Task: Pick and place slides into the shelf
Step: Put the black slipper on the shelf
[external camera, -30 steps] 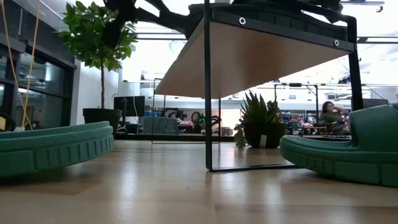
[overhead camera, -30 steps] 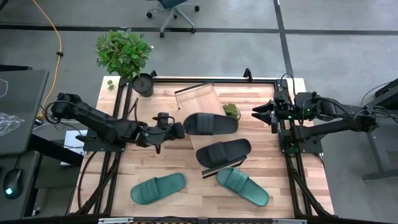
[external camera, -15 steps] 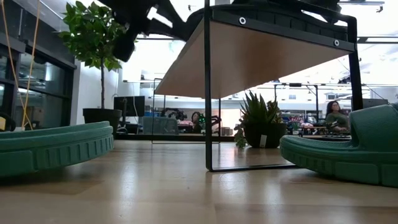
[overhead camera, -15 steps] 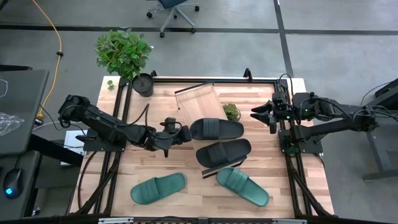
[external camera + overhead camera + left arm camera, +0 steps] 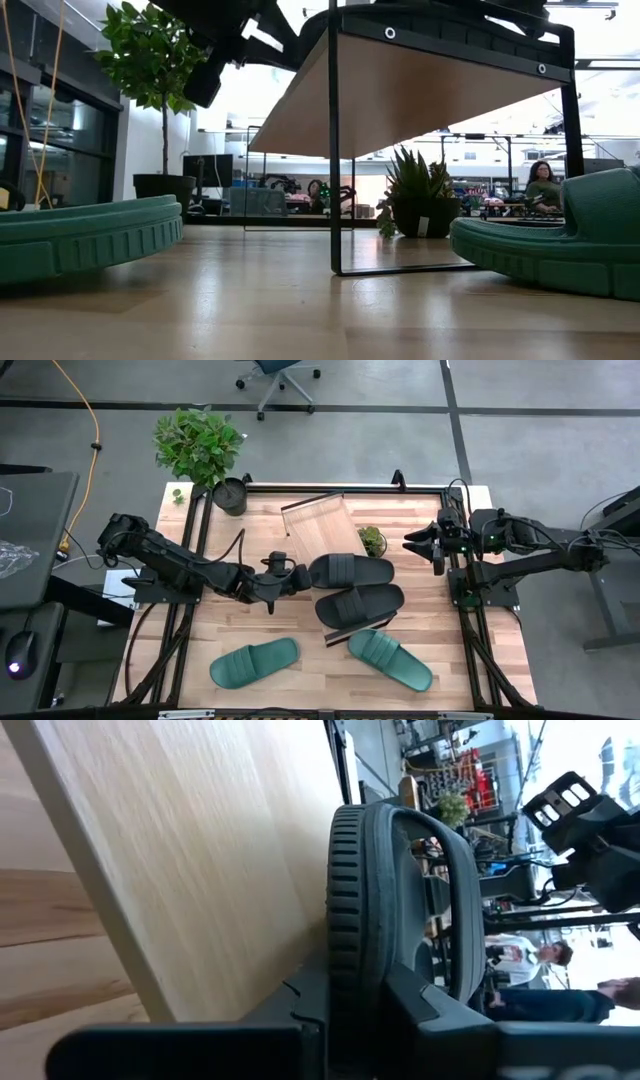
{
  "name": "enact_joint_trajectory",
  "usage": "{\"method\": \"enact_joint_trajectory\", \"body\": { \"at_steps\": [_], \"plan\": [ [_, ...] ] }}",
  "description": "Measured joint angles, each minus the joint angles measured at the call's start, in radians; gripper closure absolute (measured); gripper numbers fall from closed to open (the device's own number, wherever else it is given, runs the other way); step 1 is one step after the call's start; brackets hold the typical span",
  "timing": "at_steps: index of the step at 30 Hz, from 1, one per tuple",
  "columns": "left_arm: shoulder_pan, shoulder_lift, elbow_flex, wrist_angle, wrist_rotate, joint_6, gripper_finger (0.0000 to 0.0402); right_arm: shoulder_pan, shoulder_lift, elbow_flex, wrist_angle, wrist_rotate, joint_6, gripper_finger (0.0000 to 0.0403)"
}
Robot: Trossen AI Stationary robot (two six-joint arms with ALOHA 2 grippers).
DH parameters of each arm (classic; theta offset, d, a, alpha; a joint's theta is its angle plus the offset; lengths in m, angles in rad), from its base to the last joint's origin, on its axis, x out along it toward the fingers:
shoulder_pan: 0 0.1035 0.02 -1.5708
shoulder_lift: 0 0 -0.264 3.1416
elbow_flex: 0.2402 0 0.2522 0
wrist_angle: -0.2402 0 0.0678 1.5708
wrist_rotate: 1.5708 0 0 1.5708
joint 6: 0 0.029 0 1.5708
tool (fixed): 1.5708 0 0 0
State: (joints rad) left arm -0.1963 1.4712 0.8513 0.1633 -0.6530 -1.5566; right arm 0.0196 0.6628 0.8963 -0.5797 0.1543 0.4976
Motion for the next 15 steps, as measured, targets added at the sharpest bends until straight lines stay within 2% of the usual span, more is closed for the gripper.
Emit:
{"method": "enact_joint_trajectory", "body": {
  "at_steps": [5, 9, 15],
  "plan": [
    [-0.023, 0.0, 0.0, -0.008, 0.034, -0.023, 0.0376, 0.0, 0.0, 0.0, 0.0, 0.0, 0.0, 0.0267],
    [-0.061, 0.0, 0.0, -0.037, 0.053, -0.083, 0.0364, 0.0, 0.0, 0.0, 0.0, 0.0, -0.003, 0.0267],
    [-0.082, 0.0, 0.0, -0.087, 0.054, -0.133, 0.0369, 0.0, 0.0, 0.0, -0.002, 0.0, -0.008, 0.0267]
  ]
}}
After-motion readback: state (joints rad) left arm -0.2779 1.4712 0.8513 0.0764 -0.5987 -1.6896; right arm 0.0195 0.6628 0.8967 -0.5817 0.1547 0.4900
